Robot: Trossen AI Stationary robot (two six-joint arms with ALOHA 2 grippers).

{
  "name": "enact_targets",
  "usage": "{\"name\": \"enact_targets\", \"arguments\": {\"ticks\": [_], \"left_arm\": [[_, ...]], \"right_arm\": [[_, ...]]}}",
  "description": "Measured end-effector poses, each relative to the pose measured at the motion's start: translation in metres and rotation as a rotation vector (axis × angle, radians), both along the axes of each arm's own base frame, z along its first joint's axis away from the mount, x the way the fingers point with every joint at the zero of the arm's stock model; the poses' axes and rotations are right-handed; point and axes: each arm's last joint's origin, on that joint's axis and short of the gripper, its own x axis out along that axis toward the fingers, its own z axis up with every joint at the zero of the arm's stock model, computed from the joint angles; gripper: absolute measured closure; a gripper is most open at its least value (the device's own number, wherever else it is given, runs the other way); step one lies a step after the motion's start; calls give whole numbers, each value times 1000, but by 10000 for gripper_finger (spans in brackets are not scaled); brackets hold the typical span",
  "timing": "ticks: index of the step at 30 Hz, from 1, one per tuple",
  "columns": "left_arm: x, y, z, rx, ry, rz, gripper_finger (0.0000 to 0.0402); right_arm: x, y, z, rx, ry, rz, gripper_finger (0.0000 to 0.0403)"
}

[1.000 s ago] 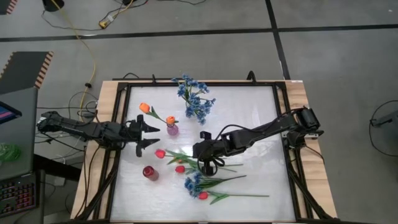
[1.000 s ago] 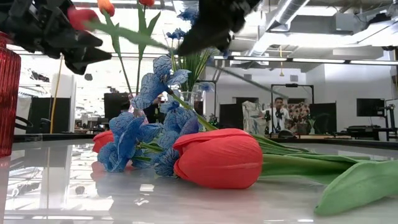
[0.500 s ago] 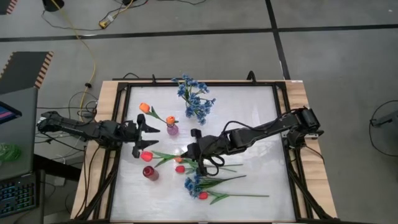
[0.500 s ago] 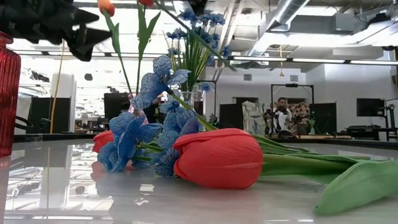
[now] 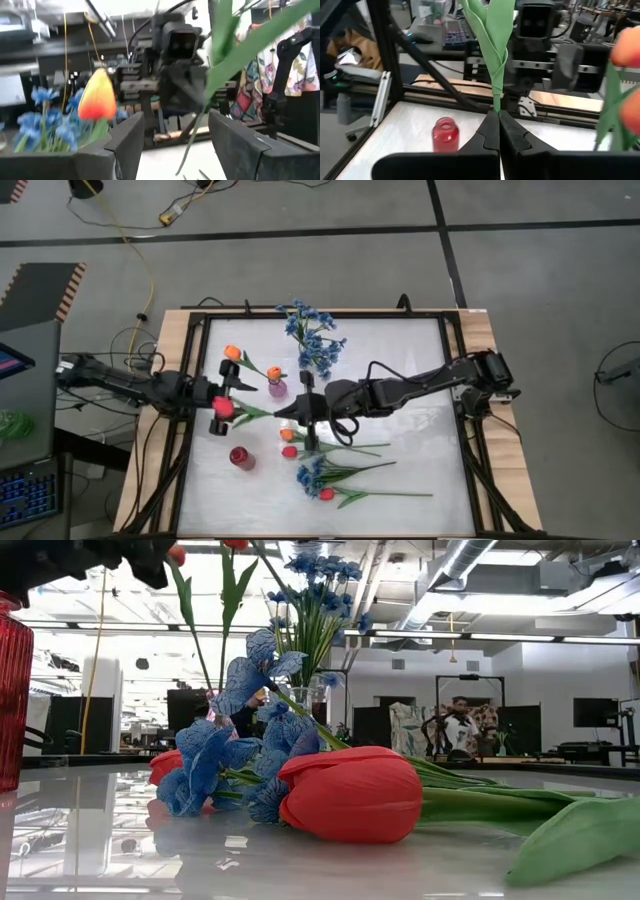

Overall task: Sort flowers into vase by color
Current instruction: Put the top red tulip into the red vase

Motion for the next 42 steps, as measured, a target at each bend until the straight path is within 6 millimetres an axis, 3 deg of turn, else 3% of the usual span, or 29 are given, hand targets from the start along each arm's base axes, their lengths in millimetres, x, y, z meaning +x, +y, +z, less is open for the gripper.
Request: {"name": "enact_targets", "arguments": {"ticks": [13, 19, 34, 42], "left_arm": [[33, -15, 25, 100, -46, 5, 191], [40, -20, 31, 105, -46, -11, 198], [39, -21, 31, 40, -32, 26, 388], [39, -21, 31, 8, -28, 21, 392]], "right_arm": [[2, -11, 2, 14, -24, -28, 383], [2, -10, 2, 10, -24, -26, 383], [2, -10, 3, 8, -27, -25, 368], [2, -9, 2, 8, -22, -22, 319]]}}
